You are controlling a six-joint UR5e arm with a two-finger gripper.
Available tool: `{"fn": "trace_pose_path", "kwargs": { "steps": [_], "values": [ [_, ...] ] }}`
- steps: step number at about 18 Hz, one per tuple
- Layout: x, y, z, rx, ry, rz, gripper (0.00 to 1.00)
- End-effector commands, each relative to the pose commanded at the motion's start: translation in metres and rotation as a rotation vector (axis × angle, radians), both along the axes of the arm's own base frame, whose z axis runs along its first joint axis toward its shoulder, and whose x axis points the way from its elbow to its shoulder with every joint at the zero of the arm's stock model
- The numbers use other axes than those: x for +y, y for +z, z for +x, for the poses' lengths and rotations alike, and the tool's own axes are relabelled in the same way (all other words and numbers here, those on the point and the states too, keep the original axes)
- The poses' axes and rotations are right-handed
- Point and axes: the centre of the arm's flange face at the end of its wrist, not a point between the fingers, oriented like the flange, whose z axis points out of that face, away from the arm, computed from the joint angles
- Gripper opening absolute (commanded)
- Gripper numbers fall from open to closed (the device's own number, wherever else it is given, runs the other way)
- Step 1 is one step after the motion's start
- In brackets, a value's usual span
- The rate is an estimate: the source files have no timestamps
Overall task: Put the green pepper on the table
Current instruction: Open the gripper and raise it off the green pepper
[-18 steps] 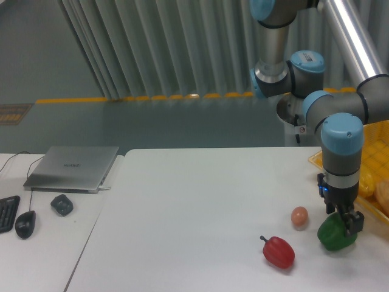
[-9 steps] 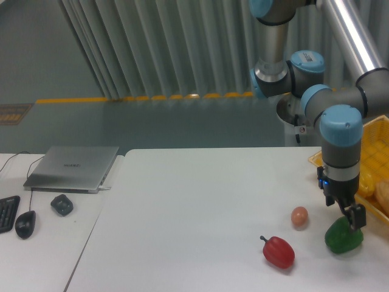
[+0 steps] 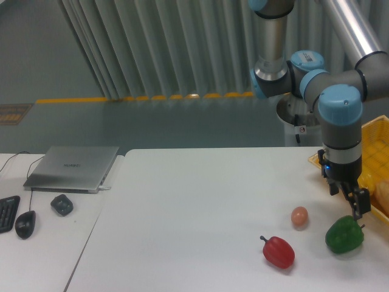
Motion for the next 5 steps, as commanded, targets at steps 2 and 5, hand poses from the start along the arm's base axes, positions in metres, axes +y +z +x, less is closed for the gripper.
{"fn": "trace_pose_path", "kwargs": {
  "steps": [2, 5],
  "values": [
    [-0.004, 0.003, -0.004, -0.007, 0.01, 0.014, 1.0],
    [-0.014, 0.016, -0.007, -0.008, 0.026, 0.047, 1.0]
  ]
}}
